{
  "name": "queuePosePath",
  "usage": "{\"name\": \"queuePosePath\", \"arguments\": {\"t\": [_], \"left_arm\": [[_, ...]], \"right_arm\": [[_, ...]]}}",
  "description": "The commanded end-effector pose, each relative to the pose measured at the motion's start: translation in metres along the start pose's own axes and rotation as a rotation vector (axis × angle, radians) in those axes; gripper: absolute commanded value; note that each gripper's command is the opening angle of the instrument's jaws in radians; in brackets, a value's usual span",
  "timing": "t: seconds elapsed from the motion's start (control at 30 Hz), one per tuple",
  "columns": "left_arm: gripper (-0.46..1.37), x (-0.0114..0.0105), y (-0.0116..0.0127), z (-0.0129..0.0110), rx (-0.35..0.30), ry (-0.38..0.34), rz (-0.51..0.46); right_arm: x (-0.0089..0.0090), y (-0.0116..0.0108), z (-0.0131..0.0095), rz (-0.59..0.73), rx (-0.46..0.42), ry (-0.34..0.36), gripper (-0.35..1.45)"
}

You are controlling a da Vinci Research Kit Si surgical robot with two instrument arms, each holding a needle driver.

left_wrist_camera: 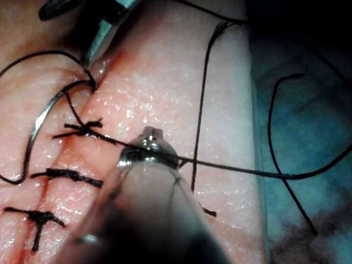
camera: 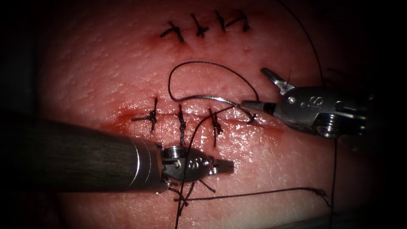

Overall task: Wound Closure
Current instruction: Pick up needle with right jaws

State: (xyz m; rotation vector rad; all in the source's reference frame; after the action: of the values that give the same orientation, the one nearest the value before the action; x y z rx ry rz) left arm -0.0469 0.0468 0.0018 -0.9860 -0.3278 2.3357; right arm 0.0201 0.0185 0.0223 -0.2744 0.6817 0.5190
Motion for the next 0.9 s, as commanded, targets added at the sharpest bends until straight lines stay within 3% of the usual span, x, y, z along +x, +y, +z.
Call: {"name": "queuePosePath", "arguments": {"t": [0.03, 0.27, 0.43, 0.47, 0.73, 0.9], "left_arm": [[-0.35, -0.0001, 0.0000, 0.0000, -0.001, 0.000, 0.001], [-0.35, -0.0004, 0.0002, 0.0001, 0.003, 0.000, 0.004], [-0.35, -0.0007, 0.0003, 0.0000, 0.004, 0.000, 0.007], [-0.35, -0.0008, 0.0003, 0.0000, 0.003, 0.000, 0.008], [-0.35, -0.0010, 0.0003, 0.0000, 0.003, 0.000, 0.017], [-0.35, -0.0012, 0.0003, 0.0000, 0.002, 0.000, 0.018]], "right_arm": [[0.0002, -0.0003, 0.0003, -0.026, -0.004, 0.000, 1.09], [0.0011, -0.0020, 0.0023, -0.127, -0.027, -0.011, 1.07], [0.0006, -0.0030, 0.0042, -0.185, -0.025, -0.037, 1.04], [0.0002, -0.0034, 0.0048, -0.236, -0.023, -0.045, 0.95], [-0.0002, -0.0047, 0.0061, -0.411, -0.048, -0.113, 0.87], [-0.0003, -0.0052, 0.0067, -0.504, -0.019, -0.148, 0.82]]}}
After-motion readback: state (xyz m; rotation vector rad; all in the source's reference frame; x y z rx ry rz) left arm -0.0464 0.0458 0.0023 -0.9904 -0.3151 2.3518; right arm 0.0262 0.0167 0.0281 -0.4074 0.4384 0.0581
